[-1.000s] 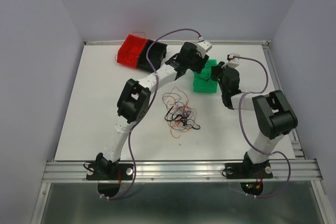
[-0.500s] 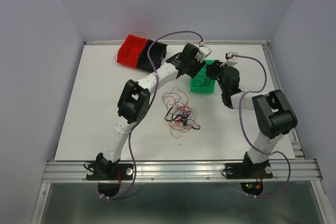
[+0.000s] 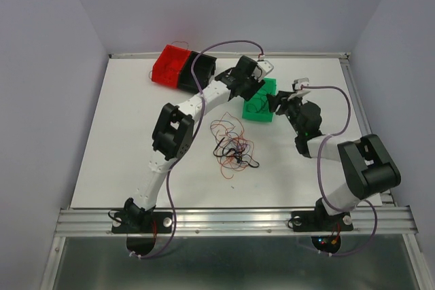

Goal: Untangle the cables

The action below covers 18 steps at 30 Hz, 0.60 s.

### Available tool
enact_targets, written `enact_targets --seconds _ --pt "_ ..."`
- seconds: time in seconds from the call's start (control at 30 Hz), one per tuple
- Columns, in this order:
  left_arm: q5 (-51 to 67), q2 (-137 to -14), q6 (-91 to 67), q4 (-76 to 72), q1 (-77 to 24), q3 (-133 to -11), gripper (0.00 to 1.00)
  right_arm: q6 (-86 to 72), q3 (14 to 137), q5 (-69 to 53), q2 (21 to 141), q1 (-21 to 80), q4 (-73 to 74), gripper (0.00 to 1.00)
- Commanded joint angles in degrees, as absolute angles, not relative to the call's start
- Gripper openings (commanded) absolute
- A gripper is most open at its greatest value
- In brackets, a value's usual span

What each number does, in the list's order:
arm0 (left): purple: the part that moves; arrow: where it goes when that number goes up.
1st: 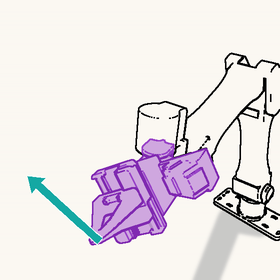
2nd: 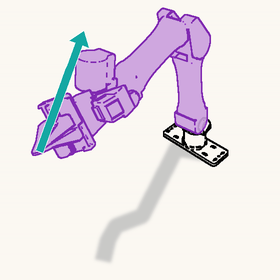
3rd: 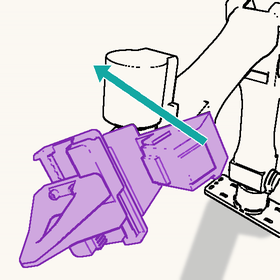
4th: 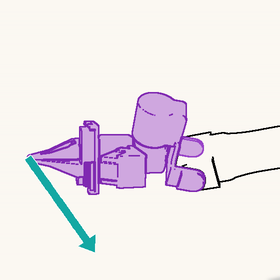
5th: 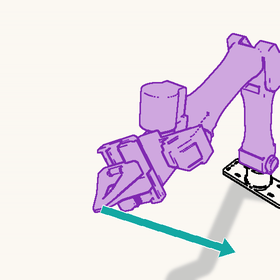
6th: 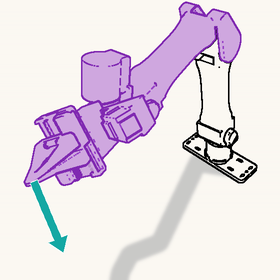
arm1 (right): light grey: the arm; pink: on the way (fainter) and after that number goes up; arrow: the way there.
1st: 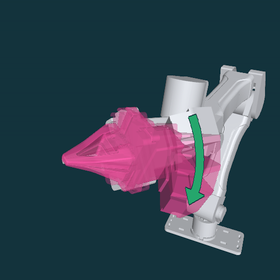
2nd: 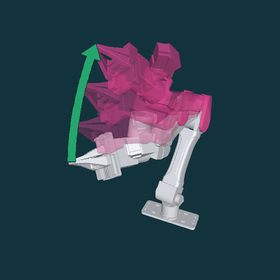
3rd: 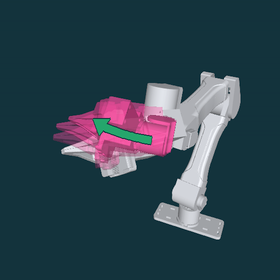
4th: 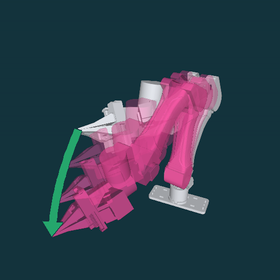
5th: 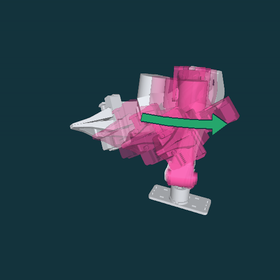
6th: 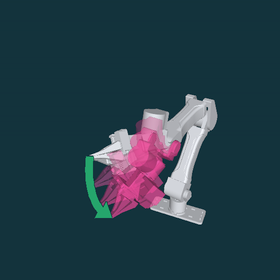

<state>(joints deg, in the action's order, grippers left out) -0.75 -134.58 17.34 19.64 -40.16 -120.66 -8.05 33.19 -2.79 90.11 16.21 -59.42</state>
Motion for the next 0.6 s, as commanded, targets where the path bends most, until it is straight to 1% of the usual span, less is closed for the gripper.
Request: enact_targets --seconds 0.0,0.03,0.17,0.5,0.57 --pt "-1.14 -131.13 18.19 19.42 -40.43 -124.10 0.59 -1.06 27.61 -10.18 85.44 16.17 -65.39 0.59" --pt "-0.88 -131.22 18.19 19.51 -40.43 -124.19 0.59 1.47 26.12 -13.76 84.12 16.26 -66.00 0.61" --pt "-0.88 -131.04 18.11 19.60 -40.43 -124.10 0.59 4.64 26.36 -18.01 84.72 17.48 -66.97 0.61" --pt "-1.05 -130.87 18.90 19.69 -40.43 -124.01 0.59 9.84 31.72 -15.38 92.54 19.07 -70.75 0.60" --pt "-1.14 -130.87 18.98 19.51 -40.52 -123.93 0.59 10.55 33.39 -14.60 93.51 19.16 -70.84 0.57"
